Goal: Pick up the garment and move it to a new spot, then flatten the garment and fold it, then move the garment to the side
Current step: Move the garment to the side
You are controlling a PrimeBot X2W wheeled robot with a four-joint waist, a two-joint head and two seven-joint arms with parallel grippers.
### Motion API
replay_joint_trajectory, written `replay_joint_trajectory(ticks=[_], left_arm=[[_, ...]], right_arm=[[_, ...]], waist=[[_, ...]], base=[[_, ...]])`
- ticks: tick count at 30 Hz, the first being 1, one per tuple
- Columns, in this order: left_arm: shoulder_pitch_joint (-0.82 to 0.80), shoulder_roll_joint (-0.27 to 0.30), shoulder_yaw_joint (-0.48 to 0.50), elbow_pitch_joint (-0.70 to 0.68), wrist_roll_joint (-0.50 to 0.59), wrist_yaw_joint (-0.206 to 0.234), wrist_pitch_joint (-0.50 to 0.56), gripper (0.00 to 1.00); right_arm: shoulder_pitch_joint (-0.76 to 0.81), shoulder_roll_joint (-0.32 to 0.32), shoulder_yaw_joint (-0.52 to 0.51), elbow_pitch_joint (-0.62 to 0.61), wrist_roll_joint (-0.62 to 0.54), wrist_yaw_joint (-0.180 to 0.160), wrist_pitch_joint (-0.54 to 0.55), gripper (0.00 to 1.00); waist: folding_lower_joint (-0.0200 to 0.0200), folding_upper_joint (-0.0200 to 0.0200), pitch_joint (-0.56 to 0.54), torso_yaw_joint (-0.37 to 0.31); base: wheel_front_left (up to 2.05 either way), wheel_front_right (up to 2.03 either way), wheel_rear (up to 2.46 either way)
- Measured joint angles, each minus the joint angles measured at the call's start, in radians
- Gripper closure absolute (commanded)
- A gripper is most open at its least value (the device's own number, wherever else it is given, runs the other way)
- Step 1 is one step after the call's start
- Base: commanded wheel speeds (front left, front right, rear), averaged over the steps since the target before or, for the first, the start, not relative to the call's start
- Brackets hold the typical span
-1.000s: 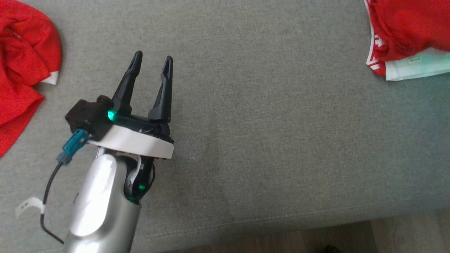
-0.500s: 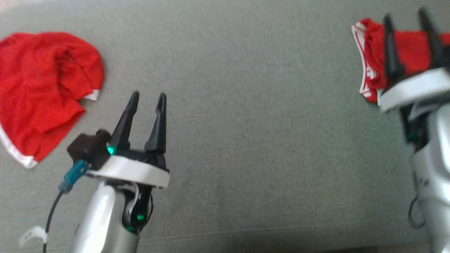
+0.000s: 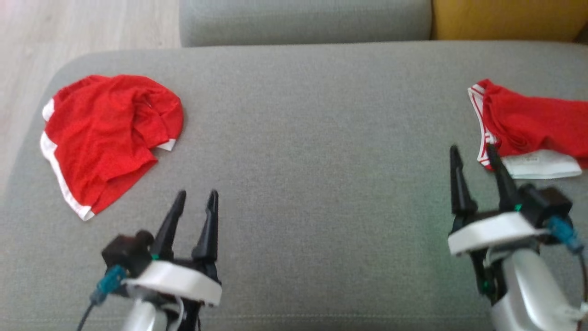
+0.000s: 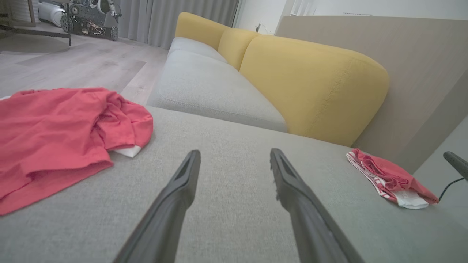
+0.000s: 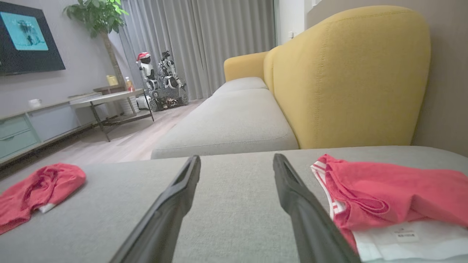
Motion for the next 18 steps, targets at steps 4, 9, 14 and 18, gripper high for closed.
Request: replay_joint_trajectory(ticks=[4,9,14,18], left_arm=[[0.045,0.001,-0.008,-0.003,0.0,0.007,0.0,0.0],[0.062,0.001,-0.005,-0.041,0.002,0.008,0.0,0.0],[0.062,0.001,0.011,-0.067,0.002,0.008,0.0,0.0],[0.062,0.001,0.013,-0.069,0.002,0.008,0.0,0.0]], right_arm=[[0.065,0.017,-0.004,-0.031,-0.045,0.0,-0.001,0.0],[0.113,0.039,-0.013,-0.08,-0.045,0.0,-0.001,0.0],[0.122,0.047,-0.013,-0.1,-0.044,0.0,-0.001,0.0],[0.122,0.047,-0.008,-0.11,-0.045,0.0,-0.001,0.0]], waist=[[0.0,0.0,-0.024,0.004],[0.0,0.0,-0.031,-0.005],[0.0,0.0,-0.029,-0.01],[0.0,0.0,-0.026,-0.012]], base=[[0.0,0.0,0.0],[0.0,0.0,0.0],[0.0,0.0,0.0],[0.0,0.0,0.0]])
